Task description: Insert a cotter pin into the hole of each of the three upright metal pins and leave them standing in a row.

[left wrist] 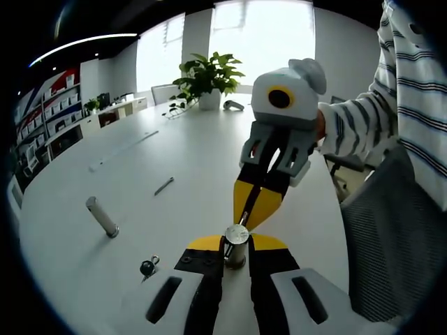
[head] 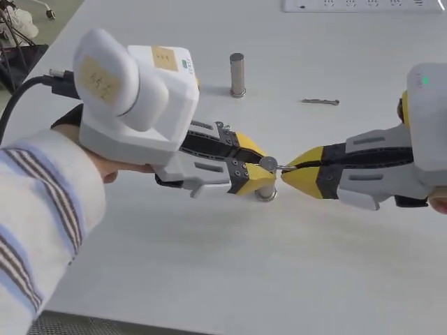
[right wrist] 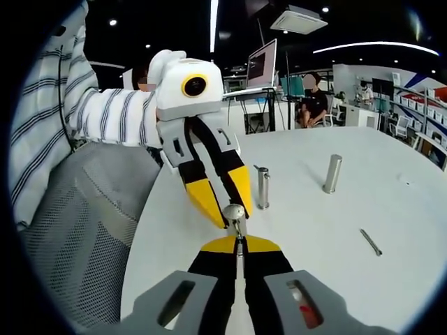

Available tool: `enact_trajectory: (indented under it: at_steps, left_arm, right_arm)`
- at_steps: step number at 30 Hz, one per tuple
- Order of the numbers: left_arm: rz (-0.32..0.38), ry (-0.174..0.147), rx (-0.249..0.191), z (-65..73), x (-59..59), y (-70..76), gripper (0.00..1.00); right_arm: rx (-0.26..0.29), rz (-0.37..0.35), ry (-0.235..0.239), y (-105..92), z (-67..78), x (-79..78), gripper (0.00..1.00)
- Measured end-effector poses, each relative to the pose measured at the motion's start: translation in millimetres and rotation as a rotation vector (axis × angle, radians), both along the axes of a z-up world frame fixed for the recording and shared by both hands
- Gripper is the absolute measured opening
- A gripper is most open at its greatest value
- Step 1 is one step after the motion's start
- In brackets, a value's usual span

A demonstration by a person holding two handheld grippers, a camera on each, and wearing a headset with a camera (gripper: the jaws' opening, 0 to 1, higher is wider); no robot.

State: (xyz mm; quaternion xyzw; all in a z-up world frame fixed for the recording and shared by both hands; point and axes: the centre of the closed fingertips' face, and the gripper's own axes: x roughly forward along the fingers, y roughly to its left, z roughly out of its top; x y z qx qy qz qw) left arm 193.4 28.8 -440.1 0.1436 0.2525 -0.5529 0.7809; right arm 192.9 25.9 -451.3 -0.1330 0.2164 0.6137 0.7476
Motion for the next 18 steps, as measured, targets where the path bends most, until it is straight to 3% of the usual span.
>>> enact_trajectory:
  at_steps: [5,11,18]
  left_arm:
    - [0.0,0.003,-0.001,0.1,-0.5,-0.1,0.1]
    - [-0.001,0.003,0.002,0.4,-1.9,-1.5,0.1]
    - [-0.006,-0.008,0.01,0.5,-2.0,-1.2,0.1]
  right_arm:
    - [-0.002,0.008,-0.039,0.6,0.1,-1.4,0.0]
    - [0.033,0.003,-0.034,-2.2,8.4,-1.8,0.1]
    - [0.01,-0.008,-0.016,-9.8,5.4,-2.6,0.08]
